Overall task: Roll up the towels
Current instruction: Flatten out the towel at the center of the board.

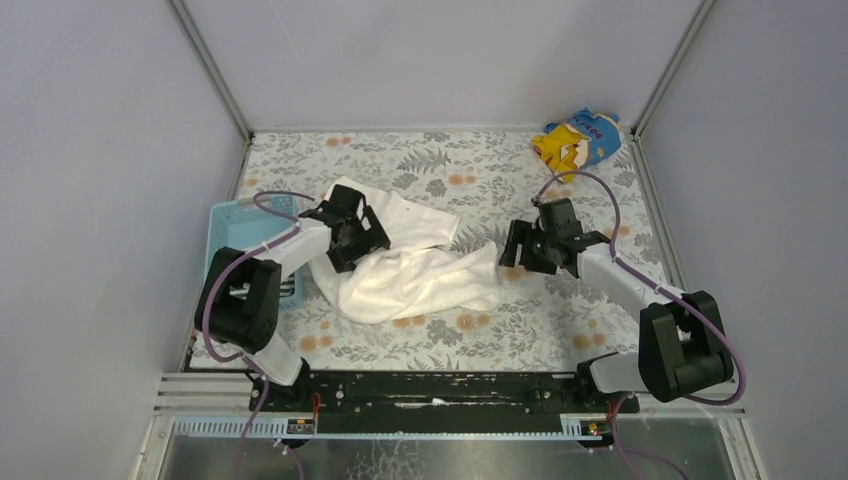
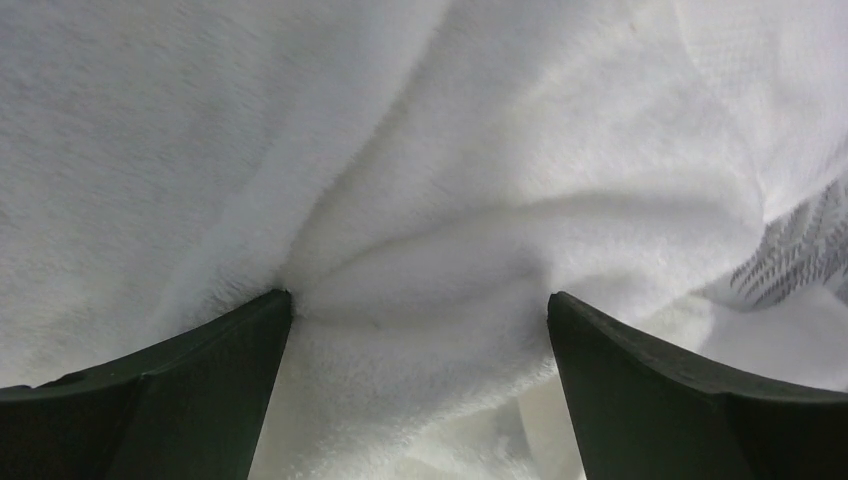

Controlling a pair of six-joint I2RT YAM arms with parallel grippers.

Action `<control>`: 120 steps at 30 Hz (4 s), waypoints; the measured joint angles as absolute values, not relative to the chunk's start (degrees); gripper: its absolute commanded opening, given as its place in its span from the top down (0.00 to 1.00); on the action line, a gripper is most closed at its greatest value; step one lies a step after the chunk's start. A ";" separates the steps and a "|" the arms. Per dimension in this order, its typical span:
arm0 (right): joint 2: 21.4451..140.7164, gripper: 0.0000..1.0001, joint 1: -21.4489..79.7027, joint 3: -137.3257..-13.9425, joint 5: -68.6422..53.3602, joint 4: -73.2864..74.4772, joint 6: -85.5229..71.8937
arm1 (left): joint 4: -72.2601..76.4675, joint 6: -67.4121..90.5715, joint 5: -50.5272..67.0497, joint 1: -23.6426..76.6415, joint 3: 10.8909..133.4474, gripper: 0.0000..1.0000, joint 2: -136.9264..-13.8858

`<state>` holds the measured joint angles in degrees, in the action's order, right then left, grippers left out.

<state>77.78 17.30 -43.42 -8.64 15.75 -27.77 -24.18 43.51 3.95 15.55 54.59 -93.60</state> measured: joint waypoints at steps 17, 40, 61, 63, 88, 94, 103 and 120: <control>74.76 0.15 17.30 -40.82 -14.06 11.29 -25.54 | -34.79 37.17 -9.76 38.20 90.70 0.18 -111.96; 73.58 0.13 17.30 -36.86 -14.68 9.28 -25.47 | -37.82 32.16 -20.25 41.12 111.77 0.51 -136.44; 96.01 0.15 17.30 -51.86 -25.78 -1.96 -25.04 | -41.58 29.43 -21.04 28.88 104.29 0.80 -109.67; 98.52 0.19 17.30 -52.77 -26.70 -2.35 -25.10 | -41.65 29.34 -21.04 27.68 103.46 0.78 -106.65; 89.95 1.00 17.85 -39.88 -25.78 -2.28 -26.17 | -40.99 28.45 -11.25 36.25 108.25 0.37 -131.66; 88.27 1.00 19.38 -37.74 -24.93 -2.24 -26.20 | -40.80 28.27 -14.06 36.40 111.13 0.38 -134.52; 86.35 0.98 20.49 -37.19 -24.40 -2.02 -26.57 | -40.80 27.55 -18.22 36.84 114.69 0.52 -137.60; 84.95 1.00 20.97 -47.46 -11.00 7.60 -21.78 | -42.70 28.73 -14.90 27.46 113.30 1.00 -133.97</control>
